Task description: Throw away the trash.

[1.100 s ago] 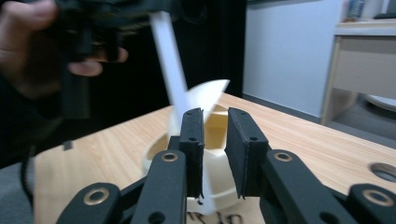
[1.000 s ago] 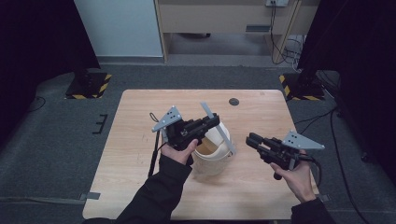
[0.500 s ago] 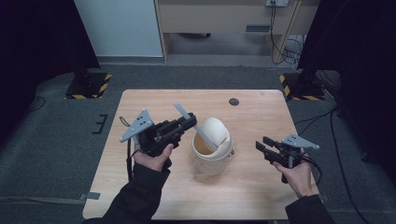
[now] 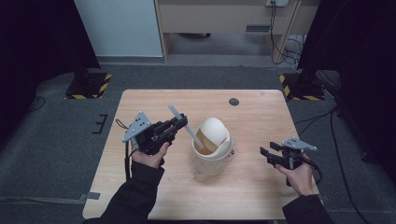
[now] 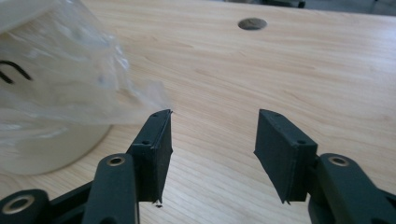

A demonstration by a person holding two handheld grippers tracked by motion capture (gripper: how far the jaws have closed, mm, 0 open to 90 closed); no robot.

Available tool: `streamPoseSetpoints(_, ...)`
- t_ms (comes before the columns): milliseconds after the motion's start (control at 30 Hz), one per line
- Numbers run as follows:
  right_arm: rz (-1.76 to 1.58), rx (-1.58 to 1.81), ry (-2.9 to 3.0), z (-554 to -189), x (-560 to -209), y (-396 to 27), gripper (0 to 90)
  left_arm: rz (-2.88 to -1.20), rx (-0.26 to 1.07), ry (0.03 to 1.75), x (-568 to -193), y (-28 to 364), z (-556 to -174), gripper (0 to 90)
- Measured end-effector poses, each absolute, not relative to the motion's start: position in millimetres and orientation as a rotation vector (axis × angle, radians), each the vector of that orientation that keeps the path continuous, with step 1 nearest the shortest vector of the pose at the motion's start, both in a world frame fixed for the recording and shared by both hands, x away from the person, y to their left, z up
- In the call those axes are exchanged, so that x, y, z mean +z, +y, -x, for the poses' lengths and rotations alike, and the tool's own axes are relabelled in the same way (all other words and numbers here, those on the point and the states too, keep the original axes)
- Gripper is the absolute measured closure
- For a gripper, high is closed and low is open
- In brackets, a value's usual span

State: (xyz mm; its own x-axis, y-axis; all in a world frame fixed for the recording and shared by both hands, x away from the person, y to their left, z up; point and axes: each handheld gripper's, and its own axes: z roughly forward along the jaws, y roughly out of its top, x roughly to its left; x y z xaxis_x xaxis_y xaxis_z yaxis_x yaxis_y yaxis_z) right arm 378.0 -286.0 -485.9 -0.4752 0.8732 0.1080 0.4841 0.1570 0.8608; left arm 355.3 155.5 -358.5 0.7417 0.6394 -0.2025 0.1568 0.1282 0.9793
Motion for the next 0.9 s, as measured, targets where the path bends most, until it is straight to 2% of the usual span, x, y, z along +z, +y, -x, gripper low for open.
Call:
streamPoseSetpoints(300,-1.321,1.183,2.035,-382,-495,-294,39.5,-1.511,0.371,0.736,-390,141,-364,79.9)
streamPoseSetpoints(567,-1.318,1.154,2.049,-384,-498,-295,38.6,-1.592,0.341,0.75,-412,135,-368,78.2)
streamPoseSetpoints(733,-1.324,1.144,2.048,-384,-499,-298,38.5,-1.611,0.36,0.753,-418,140,-366,54.7)
streamPoseSetpoints(900,-1.333,1.133,2.047,-386,-501,-300,36.8,-1.624,0.423,0.741,-422,161,-356,37.0)
